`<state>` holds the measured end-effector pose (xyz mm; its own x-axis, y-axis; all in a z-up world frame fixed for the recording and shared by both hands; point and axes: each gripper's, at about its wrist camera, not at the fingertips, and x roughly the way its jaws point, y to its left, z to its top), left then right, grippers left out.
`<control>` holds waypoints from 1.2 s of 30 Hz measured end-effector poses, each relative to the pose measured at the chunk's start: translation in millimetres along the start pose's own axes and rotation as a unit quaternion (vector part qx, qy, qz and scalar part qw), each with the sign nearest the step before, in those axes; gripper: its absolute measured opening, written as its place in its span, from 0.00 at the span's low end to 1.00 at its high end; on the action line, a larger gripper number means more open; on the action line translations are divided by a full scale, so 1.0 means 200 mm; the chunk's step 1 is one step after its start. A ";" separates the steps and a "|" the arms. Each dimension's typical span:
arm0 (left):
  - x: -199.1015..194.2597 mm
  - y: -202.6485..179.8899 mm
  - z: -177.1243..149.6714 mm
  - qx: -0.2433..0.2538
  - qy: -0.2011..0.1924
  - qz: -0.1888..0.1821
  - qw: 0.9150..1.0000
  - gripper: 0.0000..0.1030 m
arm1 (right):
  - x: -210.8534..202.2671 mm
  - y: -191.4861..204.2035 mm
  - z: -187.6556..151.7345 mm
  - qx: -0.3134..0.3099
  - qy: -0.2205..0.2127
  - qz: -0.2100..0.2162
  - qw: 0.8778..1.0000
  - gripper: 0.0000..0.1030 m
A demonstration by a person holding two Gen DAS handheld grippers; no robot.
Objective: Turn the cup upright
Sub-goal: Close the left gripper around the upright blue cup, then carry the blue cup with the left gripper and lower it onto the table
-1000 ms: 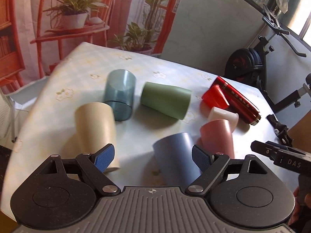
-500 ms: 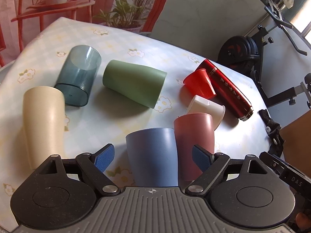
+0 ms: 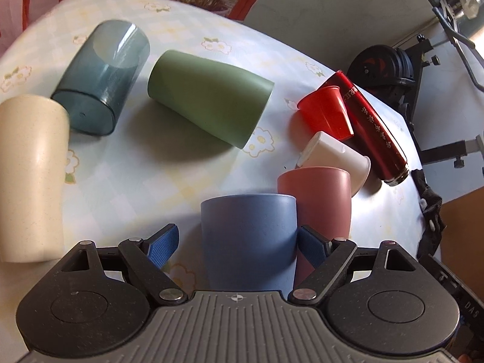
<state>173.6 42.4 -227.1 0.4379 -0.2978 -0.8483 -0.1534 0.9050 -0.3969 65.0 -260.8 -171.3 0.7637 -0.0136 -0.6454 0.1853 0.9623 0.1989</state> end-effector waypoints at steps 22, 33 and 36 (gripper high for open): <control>-0.28 0.04 -0.11 0.058 -0.086 0.006 0.995 0.70 | 0.00 0.04 -0.01 0.008 0.009 0.016 1.000 0.63; -0.39 0.00 -0.17 0.133 -0.171 0.068 0.974 0.70 | -0.02 0.05 0.00 0.007 0.004 0.016 1.000 0.65; -0.38 -0.04 -0.18 0.161 -0.191 0.084 0.965 0.70 | -0.03 0.05 0.00 0.006 0.002 0.014 1.000 0.67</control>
<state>108.6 46.0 -171.6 0.7342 -0.0616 -0.6762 0.0063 0.9964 -0.0840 62.4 -251.7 -165.6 0.7666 0.0136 -0.6420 0.1715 0.9591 0.2252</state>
